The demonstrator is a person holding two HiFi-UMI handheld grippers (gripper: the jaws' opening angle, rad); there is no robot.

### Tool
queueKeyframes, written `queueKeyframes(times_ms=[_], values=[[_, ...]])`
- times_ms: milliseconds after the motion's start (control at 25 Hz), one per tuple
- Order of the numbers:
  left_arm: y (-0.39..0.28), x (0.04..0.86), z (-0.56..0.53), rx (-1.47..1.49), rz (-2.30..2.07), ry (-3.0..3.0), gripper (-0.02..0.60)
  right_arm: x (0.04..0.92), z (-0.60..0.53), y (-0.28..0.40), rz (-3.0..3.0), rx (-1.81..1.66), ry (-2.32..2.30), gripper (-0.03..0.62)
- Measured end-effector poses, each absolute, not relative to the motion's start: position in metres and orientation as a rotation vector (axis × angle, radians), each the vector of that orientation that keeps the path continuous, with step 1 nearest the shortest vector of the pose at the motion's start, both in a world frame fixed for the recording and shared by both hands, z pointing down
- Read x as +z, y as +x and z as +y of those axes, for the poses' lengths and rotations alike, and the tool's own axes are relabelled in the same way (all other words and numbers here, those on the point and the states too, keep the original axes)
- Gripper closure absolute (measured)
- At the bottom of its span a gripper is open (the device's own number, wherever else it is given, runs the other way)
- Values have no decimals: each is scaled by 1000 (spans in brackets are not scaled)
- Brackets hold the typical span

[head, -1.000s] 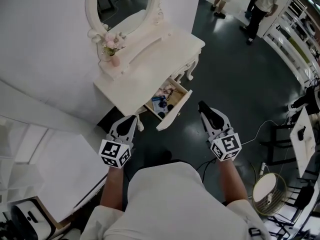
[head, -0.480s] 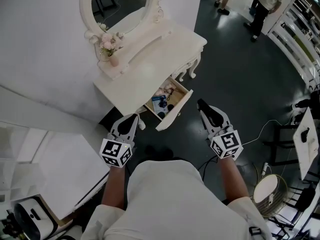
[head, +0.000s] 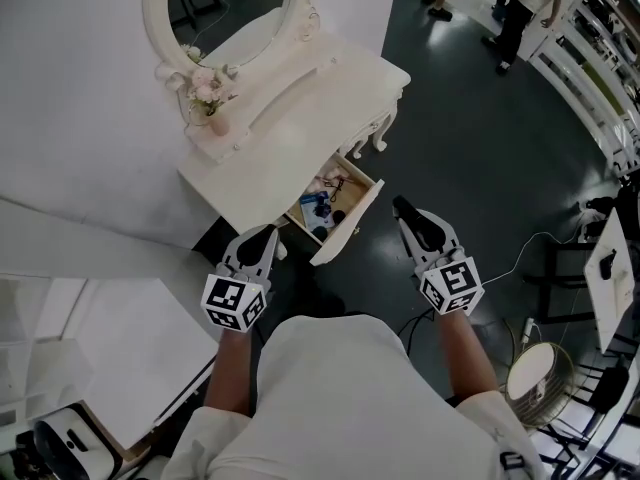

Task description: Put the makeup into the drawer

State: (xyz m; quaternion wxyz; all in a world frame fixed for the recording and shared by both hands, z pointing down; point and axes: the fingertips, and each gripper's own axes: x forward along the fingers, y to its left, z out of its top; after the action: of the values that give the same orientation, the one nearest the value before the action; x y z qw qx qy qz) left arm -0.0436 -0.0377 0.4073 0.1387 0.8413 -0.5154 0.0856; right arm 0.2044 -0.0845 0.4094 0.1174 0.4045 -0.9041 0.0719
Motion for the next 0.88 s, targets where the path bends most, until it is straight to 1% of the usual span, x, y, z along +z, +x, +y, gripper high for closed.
queueKeyframes(times_ms=[320,880], values=[[-63,416,-96,255,-1439,2457,557,420,-131,182,-2606,231,1196,488],[-83,454,-174,292,-1296,2446,557,453,-200,145,-2504,317,1161,488]])
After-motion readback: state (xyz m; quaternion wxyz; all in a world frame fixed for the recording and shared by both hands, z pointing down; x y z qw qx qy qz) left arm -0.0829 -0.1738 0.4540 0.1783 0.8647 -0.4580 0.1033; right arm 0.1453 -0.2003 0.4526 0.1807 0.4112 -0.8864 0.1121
